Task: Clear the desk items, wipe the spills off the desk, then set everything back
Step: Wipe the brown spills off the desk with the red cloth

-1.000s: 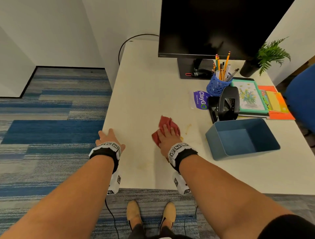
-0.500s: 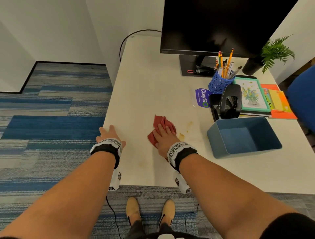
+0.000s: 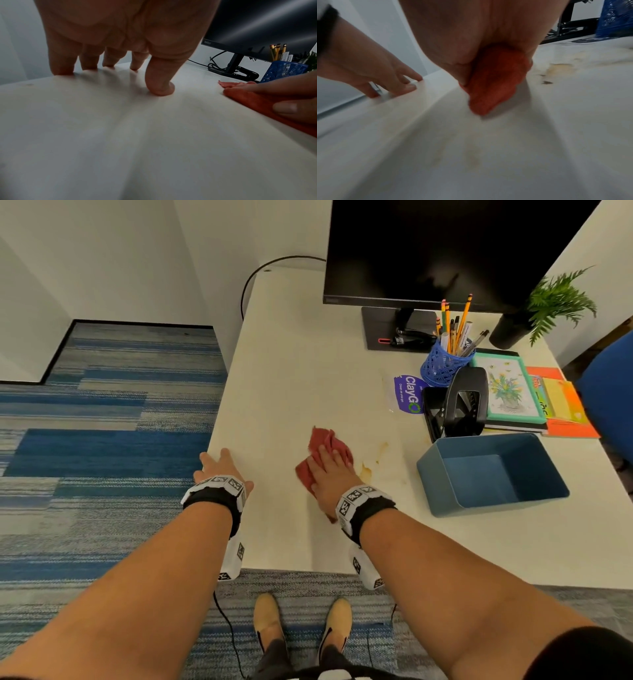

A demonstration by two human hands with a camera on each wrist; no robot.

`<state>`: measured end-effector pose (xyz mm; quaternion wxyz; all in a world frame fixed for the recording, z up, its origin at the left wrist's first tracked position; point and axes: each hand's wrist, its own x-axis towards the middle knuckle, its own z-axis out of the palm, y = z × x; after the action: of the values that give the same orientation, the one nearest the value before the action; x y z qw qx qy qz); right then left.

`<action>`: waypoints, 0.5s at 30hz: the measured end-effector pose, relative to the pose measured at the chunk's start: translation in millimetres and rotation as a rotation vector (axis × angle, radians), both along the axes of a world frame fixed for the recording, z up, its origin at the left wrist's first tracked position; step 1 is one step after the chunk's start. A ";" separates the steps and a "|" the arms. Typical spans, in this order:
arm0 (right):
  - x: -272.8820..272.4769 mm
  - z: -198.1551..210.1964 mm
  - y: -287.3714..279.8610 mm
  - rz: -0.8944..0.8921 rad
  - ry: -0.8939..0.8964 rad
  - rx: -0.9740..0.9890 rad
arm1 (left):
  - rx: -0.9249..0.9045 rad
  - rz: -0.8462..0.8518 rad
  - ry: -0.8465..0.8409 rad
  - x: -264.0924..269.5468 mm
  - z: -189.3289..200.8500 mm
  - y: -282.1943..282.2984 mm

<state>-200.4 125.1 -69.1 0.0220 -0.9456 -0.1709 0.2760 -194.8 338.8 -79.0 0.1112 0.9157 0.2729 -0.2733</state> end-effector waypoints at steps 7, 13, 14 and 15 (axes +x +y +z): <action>-25.7 -4.1 13.7 0.163 0.057 0.016 | -0.004 0.011 0.002 2.4 1.1 -2.7; 7.4 -8.4 -40.7 -0.279 -0.039 -0.027 | 0.005 0.005 -0.002 1.0 0.1 -2.2; 6.9 -8.4 -41.0 -0.329 -0.032 -0.039 | 0.006 0.008 0.001 1.0 -0.2 -1.9; 4.0 -8.1 -37.5 -0.362 -0.019 -0.052 | 0.008 0.010 0.003 1.2 -0.6 -1.8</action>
<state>-196.4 87.7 -77.2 0.0454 -0.9638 0.0090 0.2627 -193.6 337.0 -79.6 0.1085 0.9143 0.2788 -0.2732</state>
